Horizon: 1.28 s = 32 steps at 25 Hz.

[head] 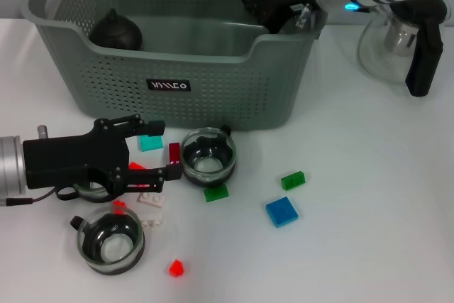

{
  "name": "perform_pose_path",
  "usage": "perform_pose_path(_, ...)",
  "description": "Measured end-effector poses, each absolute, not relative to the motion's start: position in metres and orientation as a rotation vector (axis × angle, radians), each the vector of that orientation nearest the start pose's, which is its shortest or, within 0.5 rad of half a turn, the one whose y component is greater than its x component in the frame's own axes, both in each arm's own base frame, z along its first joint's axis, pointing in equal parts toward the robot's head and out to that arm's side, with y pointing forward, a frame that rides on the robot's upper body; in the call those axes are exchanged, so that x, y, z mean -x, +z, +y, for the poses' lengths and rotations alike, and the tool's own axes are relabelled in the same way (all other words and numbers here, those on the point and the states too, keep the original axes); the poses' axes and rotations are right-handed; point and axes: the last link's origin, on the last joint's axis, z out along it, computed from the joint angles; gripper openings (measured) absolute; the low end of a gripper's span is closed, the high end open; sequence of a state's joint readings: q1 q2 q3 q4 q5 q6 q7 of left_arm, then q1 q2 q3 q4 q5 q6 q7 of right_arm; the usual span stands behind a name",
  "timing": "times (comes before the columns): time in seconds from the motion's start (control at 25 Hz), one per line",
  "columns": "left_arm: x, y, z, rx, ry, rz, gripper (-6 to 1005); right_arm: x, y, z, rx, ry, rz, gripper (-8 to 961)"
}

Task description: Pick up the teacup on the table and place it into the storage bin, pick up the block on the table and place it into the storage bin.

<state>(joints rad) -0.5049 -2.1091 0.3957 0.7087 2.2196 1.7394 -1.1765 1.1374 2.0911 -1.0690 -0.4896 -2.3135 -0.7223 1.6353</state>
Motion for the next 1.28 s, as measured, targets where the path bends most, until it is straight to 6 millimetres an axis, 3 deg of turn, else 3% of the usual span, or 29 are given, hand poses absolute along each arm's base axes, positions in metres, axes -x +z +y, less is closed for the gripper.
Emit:
perform_pose_path(0.48, 0.284, 0.015, 0.3, 2.723, -0.706, -0.454, 859, -0.096, -0.055, 0.488, 2.527, -0.043, 0.029, 72)
perform_pose_path(0.72, 0.284, 0.016, 0.3, 2.72, -0.705, -0.453, 858, -0.093, -0.051, 0.489, 2.513, -0.027, 0.018, 279)
perform_pose_path(0.92, 0.284, 0.017, 0.301, 2.719, -0.702, -0.449, 859, -0.088, -0.046, 0.492, 2.495, -0.015, -0.001, 515)
perform_pose_path(1.28, 0.287, 0.022, 0.302, 2.695, -0.701, -0.454, 859, -0.053, -0.005, 0.495, 2.402, 0.195, -0.044, 546)
